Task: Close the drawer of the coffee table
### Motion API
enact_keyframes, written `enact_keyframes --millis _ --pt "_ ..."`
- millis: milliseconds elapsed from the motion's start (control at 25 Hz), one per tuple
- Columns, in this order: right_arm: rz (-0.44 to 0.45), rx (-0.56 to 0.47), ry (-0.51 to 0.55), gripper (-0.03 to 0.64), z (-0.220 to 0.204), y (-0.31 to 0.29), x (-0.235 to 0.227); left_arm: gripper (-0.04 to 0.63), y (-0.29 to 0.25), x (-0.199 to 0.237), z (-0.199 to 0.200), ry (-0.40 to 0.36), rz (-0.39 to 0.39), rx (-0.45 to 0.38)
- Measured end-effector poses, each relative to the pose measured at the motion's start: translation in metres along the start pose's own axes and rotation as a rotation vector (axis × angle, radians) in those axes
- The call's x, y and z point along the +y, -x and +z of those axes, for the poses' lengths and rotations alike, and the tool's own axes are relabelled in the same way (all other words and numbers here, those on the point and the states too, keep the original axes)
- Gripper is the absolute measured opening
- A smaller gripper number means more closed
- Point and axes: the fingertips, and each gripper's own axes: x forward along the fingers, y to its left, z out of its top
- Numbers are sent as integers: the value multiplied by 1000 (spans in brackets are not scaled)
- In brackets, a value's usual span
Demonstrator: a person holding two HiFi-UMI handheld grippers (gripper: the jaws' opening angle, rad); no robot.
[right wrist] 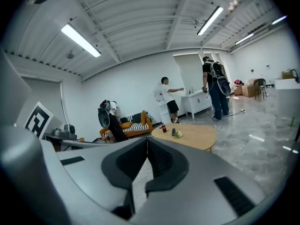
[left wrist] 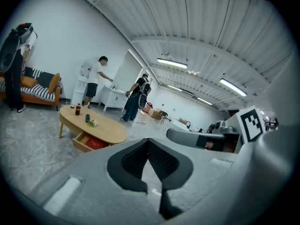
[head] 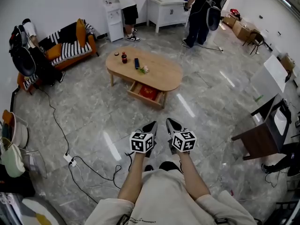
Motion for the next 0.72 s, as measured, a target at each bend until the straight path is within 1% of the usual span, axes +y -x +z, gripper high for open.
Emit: enact_keyframes --millis 160,280,400,520,720 --pt "-13 30 22 15 -1 1 -2 9 0 -1 -5 7 -4 4" --pt "-11 53 57 15 -8 1 -3 9 -8 -1 -24 3 -12 53" --pt "-16 86 82 15 -21 -6 -7 9 -15 7 -40 0 -2 102" --pt "-8 112 61 15 -30 -21 -16 9 -22 20 -43 10 12 113" --pt "12 130 24 15 -26 -63 -38 9 -46 50 -30 -20 39 142"
